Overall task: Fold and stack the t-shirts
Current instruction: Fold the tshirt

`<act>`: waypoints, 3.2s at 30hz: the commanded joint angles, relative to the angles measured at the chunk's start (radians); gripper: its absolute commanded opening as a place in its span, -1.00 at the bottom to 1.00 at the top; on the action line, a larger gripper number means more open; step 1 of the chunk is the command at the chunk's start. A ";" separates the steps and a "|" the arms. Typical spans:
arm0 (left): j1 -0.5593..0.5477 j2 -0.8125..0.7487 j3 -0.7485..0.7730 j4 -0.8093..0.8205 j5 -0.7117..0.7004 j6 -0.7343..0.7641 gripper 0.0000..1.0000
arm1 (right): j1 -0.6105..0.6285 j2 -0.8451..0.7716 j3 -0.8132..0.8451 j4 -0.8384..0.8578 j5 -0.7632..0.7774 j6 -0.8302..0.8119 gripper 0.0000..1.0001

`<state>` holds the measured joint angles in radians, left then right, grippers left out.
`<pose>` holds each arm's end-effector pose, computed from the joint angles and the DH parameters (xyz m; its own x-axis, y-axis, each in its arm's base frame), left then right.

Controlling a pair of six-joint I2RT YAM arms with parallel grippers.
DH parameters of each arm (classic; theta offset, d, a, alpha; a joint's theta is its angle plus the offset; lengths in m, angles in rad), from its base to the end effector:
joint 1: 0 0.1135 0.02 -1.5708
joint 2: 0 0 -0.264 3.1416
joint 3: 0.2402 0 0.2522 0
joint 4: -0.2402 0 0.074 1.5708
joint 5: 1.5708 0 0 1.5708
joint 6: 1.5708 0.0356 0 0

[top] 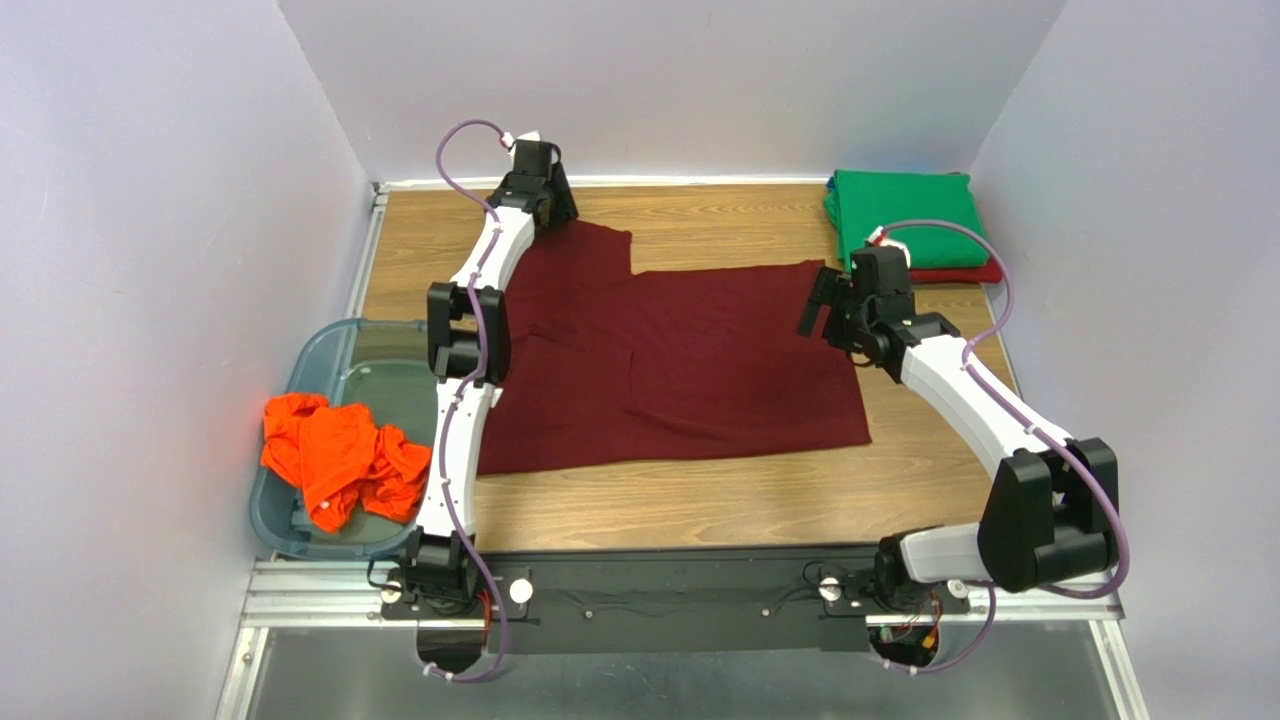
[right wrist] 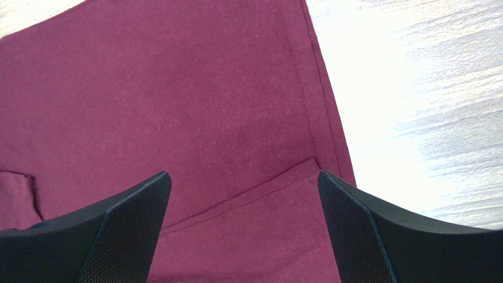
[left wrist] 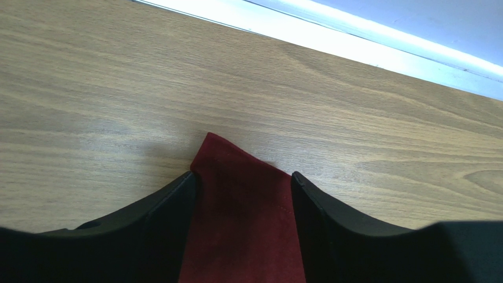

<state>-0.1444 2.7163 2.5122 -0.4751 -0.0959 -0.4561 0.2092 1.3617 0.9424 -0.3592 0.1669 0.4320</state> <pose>0.5919 -0.0826 0.1628 -0.5887 -0.3574 -0.7250 -0.2114 0.9338 -0.2887 0.2859 0.0547 0.2502 -0.6611 0.2817 -0.6954 0.2067 0.9593 0.1922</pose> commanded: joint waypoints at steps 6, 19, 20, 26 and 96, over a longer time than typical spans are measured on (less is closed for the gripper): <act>-0.026 0.045 0.017 -0.098 -0.105 -0.013 0.17 | -0.002 0.010 -0.016 -0.003 0.031 -0.016 1.00; -0.046 0.033 -0.007 -0.108 -0.148 -0.010 -1.00 | -0.002 0.017 -0.010 -0.003 0.037 -0.012 1.00; -0.044 0.030 -0.012 -0.105 -0.143 -0.006 -1.00 | -0.002 0.022 -0.004 -0.003 0.046 -0.009 1.00; -0.043 0.003 -0.065 -0.063 -0.108 0.017 -1.00 | -0.002 0.146 0.114 -0.003 0.097 0.042 1.00; -0.030 -0.294 -0.551 0.338 0.012 0.060 -1.00 | -0.016 0.949 0.878 -0.015 0.389 0.030 -0.99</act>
<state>-0.1768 2.5179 2.0968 -0.2523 -0.1219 -0.4110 0.1944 2.3371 1.7966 -0.3275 0.5812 0.4938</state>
